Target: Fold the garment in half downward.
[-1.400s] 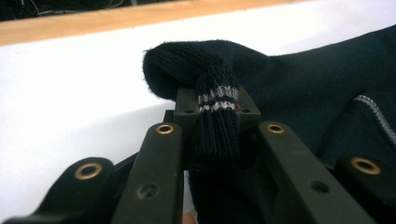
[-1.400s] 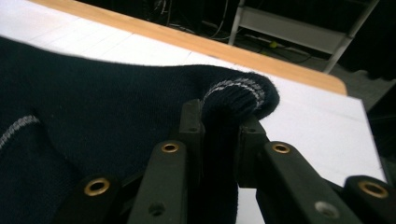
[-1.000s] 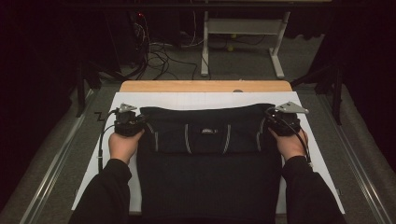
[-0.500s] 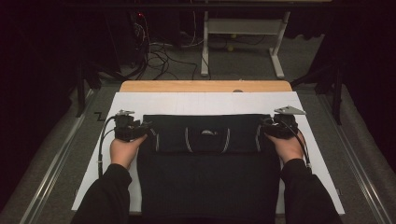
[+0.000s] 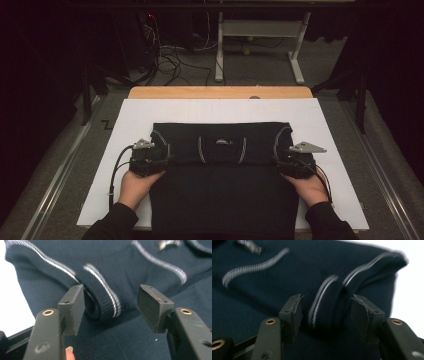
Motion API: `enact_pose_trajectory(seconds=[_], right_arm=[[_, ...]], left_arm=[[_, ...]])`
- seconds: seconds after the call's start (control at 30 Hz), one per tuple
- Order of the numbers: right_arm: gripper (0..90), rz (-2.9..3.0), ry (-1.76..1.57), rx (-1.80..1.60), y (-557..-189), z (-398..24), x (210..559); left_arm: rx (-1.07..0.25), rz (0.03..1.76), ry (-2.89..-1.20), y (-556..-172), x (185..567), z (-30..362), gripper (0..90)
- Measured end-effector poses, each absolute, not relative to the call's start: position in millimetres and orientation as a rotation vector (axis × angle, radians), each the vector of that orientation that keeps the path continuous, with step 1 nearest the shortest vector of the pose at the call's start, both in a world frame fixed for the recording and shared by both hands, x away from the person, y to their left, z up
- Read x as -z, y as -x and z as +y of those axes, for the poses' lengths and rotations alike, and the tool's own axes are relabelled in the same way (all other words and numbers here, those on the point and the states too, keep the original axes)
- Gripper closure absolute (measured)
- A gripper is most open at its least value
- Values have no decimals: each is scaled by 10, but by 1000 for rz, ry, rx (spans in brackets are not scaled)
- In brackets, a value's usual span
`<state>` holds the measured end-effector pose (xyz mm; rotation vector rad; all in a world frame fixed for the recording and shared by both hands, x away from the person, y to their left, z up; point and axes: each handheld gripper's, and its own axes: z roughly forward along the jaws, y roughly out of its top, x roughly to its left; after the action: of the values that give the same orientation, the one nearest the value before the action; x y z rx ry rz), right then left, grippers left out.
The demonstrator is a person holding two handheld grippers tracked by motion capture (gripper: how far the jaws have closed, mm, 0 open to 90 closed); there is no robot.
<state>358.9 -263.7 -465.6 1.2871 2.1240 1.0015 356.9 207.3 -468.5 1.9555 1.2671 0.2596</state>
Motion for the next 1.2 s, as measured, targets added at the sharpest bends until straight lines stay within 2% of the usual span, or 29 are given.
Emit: enact_pose_trajectory(seconds=[0.17, 0.3, 0.33, 0.47, 0.63, 1.2], right_arm=[[520, 2171, -1303, -977, -3610, -2618, 4710], [698, 2187, -1289, -995, -3600, -2612, 4724], [727, 2191, -1272, -995, -3589, -2597, 4725], [742, 2176, -1208, -964, -3530, -2546, 4694], [739, 2108, -1183, -1060, -3431, -2596, 4571], [733, 2091, -1080, -1104, -2939, -2685, 4451]], left_arm=[[-256, 1276, -1974, -3608, 4747, 2036, 485], [-276, 1265, -1970, -3590, 4769, 2005, 601], [-279, 1254, -1969, -3578, 4773, 1999, 661], [-314, 1227, -1941, -3516, 4727, 1995, 731], [-314, 1171, -1884, -3410, 4603, 2038, 737], [-284, 1061, -1888, -2949, 4479, 2138, 735]])
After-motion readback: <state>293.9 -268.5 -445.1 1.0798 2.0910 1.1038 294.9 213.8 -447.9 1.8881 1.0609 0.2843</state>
